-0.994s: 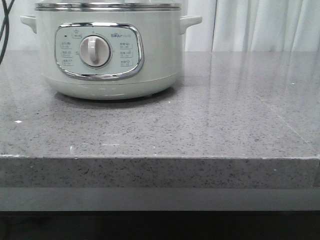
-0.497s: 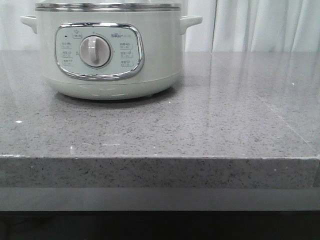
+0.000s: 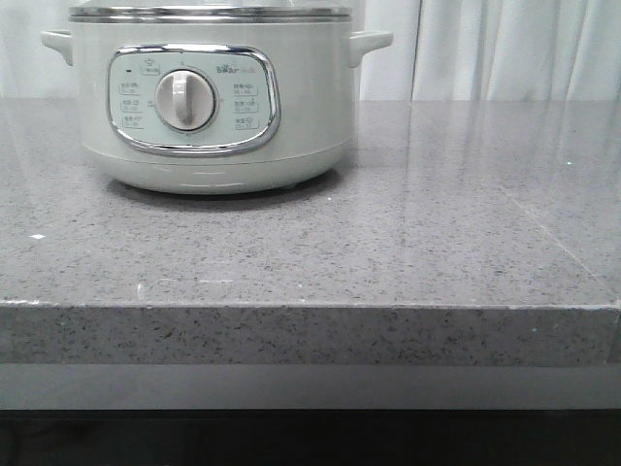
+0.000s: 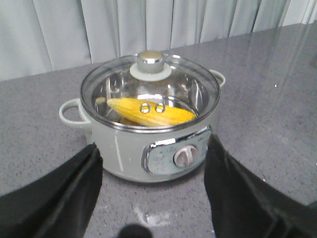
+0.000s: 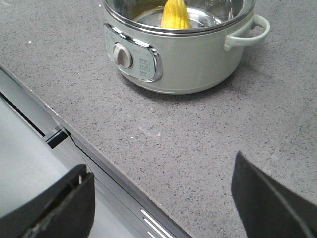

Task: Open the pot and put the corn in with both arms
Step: 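Lower the glass lid back onto the cooker with the left gripper, then release the lid knob and raise the left gripper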

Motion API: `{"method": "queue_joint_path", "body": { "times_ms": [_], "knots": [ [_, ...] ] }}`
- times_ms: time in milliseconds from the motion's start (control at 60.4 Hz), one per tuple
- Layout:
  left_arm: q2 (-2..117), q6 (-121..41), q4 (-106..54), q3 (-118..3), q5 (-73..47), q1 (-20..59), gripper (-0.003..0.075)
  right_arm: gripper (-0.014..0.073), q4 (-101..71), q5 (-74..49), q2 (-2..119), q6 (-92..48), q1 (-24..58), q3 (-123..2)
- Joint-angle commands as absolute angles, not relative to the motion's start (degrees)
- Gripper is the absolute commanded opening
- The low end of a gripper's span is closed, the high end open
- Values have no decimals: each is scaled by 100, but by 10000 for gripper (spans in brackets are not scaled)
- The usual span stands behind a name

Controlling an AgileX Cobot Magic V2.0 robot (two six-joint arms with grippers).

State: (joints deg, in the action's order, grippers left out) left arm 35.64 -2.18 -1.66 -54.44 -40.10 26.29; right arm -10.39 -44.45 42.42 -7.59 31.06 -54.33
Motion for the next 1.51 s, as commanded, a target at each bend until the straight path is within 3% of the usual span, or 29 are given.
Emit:
{"method": "queue_joint_path", "body": {
  "times_ms": [0, 166, 282, 464, 563, 629, 1159, 1491],
  "knots": [
    [3321, -202, -284, -5225, -3597, 2630, 436, 584, -1054, -4071, 4215, -788, 3098, -5585],
    [3226, -202, -355, -4968, -3476, 2630, 415, 584, -1054, -4127, 4215, -788, 3098, -5585],
    [3226, -202, -355, -4968, -3428, 2630, 300, 543, -1054, -4134, 4215, -788, 3098, -5585],
    [3226, -202, -355, -4968, -3358, 2630, 69, 169, -1054, -4128, 4244, -788, 3098, -5585],
    [3226, -202, -355, -4968, -3358, 2630, -10, -3, -1054, -4128, 4244, -788, 3098, -5585],
    [3226, -202, -355, -4968, -3358, 2630, -20, -73, -1054, -4128, 4244, -788, 3098, -5585],
    [3094, -202, -332, -4743, -3145, 2607, -20, -65, -1054, -4128, 4244, -788, 3098, -5585],
    [1288, -202, -157, -2414, -1069, 923, -20, -65, -1054, -4130, 4244, -788, 3098, -5585]
  ]
}}
